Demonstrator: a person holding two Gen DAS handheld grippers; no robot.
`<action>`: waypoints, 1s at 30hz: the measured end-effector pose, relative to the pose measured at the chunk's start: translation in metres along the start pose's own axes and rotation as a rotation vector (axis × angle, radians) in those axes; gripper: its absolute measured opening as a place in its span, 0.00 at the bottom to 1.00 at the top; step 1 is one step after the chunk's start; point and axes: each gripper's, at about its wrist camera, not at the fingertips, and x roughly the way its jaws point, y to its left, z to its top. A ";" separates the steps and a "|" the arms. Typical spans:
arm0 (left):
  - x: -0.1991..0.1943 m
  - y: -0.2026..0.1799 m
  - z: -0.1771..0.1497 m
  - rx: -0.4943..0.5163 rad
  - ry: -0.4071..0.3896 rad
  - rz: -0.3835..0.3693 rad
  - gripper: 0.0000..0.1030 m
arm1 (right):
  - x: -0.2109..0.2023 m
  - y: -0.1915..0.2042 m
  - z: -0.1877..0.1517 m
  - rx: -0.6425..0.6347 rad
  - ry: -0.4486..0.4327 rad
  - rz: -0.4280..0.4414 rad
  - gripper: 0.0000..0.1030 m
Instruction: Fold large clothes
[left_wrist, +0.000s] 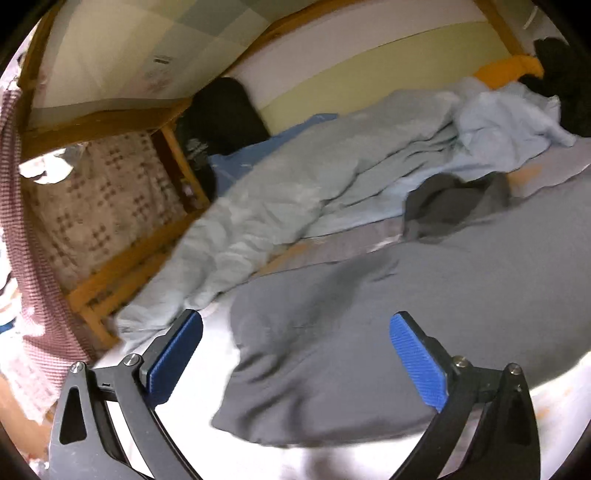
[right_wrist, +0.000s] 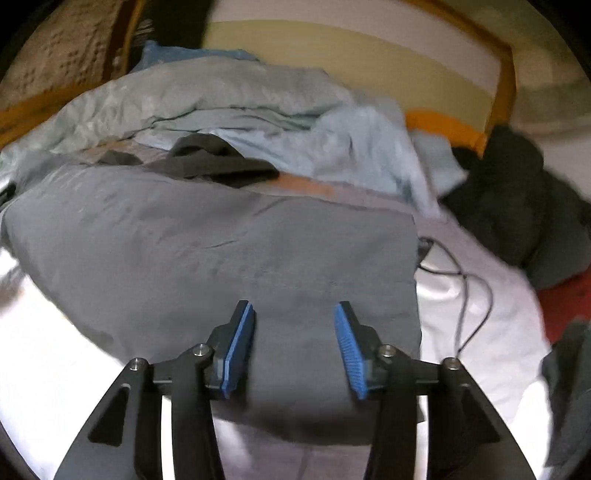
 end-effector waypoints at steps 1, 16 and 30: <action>-0.001 0.001 0.000 -0.019 0.002 -0.020 0.98 | 0.000 -0.007 0.002 0.031 -0.003 0.008 0.46; 0.032 0.014 -0.012 -0.235 0.095 -0.089 1.00 | 0.014 -0.027 -0.006 0.072 0.027 -0.030 0.48; 0.059 0.049 0.030 -0.135 0.042 0.042 1.00 | 0.021 -0.039 -0.007 0.137 0.052 0.062 0.50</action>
